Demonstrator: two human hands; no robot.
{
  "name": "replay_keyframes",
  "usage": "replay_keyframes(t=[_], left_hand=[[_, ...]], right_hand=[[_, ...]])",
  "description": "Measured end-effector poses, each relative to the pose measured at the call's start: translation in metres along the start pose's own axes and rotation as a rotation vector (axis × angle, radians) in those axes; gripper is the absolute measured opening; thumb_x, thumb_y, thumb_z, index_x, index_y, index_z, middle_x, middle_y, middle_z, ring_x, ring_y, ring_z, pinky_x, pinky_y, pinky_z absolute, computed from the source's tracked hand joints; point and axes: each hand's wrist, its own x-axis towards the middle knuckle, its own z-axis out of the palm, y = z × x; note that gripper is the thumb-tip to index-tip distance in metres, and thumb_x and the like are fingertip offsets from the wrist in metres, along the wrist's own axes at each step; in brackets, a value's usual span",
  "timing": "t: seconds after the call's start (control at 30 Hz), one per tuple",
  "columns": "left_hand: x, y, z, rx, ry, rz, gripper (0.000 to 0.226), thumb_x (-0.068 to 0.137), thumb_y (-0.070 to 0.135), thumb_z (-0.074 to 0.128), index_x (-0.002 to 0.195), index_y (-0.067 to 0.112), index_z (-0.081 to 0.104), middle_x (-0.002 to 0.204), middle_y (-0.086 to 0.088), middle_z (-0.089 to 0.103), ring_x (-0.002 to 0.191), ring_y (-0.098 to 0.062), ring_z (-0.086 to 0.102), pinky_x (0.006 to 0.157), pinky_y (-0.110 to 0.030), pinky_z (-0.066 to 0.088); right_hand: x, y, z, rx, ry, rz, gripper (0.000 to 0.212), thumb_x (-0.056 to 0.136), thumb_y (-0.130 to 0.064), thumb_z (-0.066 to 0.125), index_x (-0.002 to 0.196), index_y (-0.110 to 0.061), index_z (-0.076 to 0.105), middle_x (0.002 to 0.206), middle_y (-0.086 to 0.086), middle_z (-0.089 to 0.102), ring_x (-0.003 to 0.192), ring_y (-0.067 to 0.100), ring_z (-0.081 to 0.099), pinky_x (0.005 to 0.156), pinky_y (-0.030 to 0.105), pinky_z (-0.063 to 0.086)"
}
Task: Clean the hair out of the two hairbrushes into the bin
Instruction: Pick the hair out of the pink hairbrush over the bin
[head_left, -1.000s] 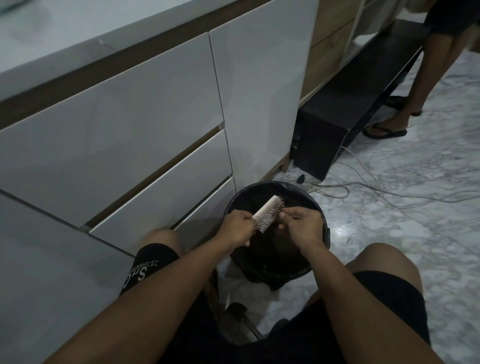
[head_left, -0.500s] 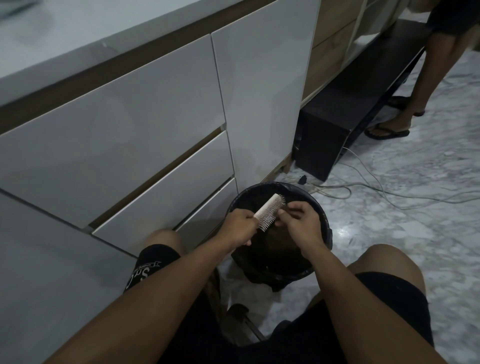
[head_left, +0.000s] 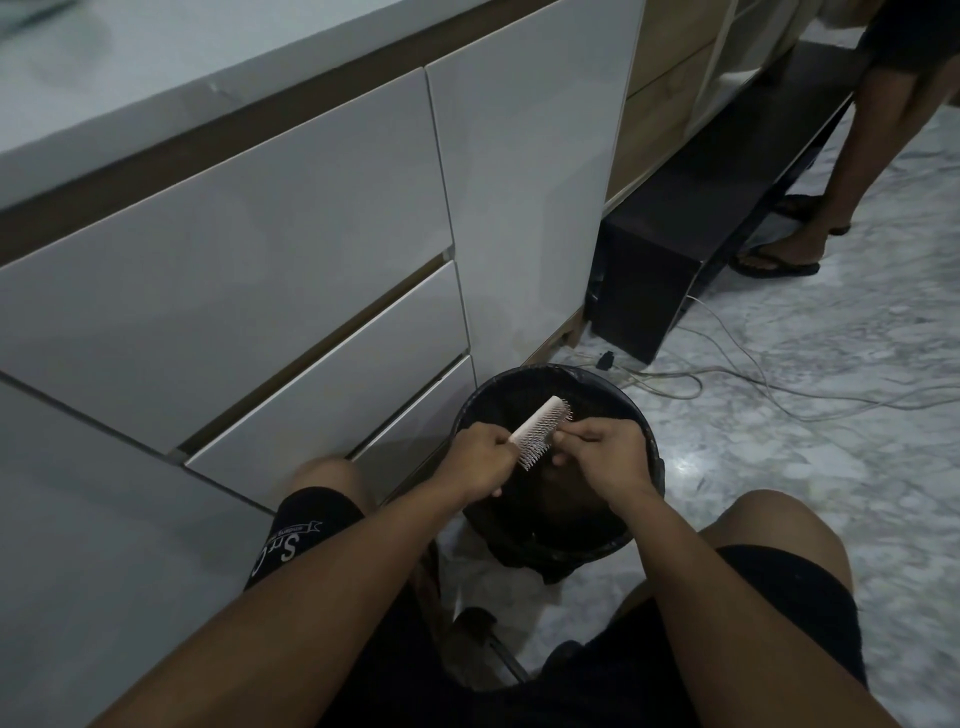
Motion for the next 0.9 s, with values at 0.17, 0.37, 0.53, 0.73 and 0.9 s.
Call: replay_keyframes(t=[0.17, 0.37, 0.53, 0.73, 0.9], left_hand=[[0.0029, -0.0023, -0.0005, -0.012, 0.048, -0.041, 0.019, 0.091, 0.012, 0.048, 0.085, 0.009, 0.066, 0.078, -0.011, 0.066, 0.043, -0.017, 0.057, 0.042, -0.022, 0.041], [0.0013, -0.0027, -0.0029, 0.009, 0.073, -0.026, 0.019, 0.093, 0.012, 0.049, 0.084, 0.009, 0.065, 0.078, -0.009, 0.064, 0.043, -0.014, 0.056, 0.034, -0.013, 0.036], [0.0028, 0.0032, 0.0000, 0.003, 0.065, -0.003, 0.019, 0.095, 0.011, 0.048, 0.088, 0.008, 0.066, 0.084, -0.010, 0.064, 0.049, -0.013, 0.056, 0.034, -0.011, 0.036], [0.0029, 0.0020, -0.0005, 0.033, 0.067, 0.041, 0.018, 0.094, 0.012, 0.049, 0.085, 0.011, 0.065, 0.079, -0.008, 0.061, 0.047, -0.012, 0.057, 0.040, -0.018, 0.040], [0.0017, -0.0030, 0.0015, 0.087, 0.080, 0.096, 0.021, 0.091, 0.014, 0.050, 0.083, 0.009, 0.068, 0.084, -0.021, 0.070, 0.053, -0.013, 0.055, 0.057, -0.029, 0.046]], right_hand=[[-0.0030, -0.0054, -0.0023, -0.025, -0.112, -0.035, 0.014, 0.081, -0.005, 0.073, 0.080, -0.019, 0.074, 0.074, 0.005, 0.076, 0.059, 0.014, 0.071, 0.071, 0.027, 0.057], [-0.0040, -0.0087, -0.0047, -0.070, -0.158, -0.071, 0.011, 0.085, -0.007, 0.069, 0.086, -0.017, 0.073, 0.078, 0.001, 0.075, 0.062, 0.011, 0.072, 0.067, 0.019, 0.054], [0.0003, -0.0054, 0.0000, 0.066, -0.063, 0.009, 0.014, 0.085, -0.004, 0.068, 0.091, -0.016, 0.067, 0.097, 0.004, 0.073, 0.075, 0.016, 0.074, 0.076, 0.029, 0.057], [-0.0008, -0.0030, 0.0032, 0.031, 0.008, 0.015, 0.028, 0.075, -0.024, 0.080, 0.095, -0.018, 0.062, 0.097, -0.006, 0.068, 0.095, 0.005, 0.061, 0.081, 0.022, 0.045], [-0.0010, -0.0021, 0.0021, -0.010, 0.077, -0.019, 0.039, 0.073, -0.026, 0.083, 0.104, -0.019, 0.062, 0.085, -0.007, 0.071, 0.086, 0.005, 0.066, 0.081, 0.024, 0.050]])
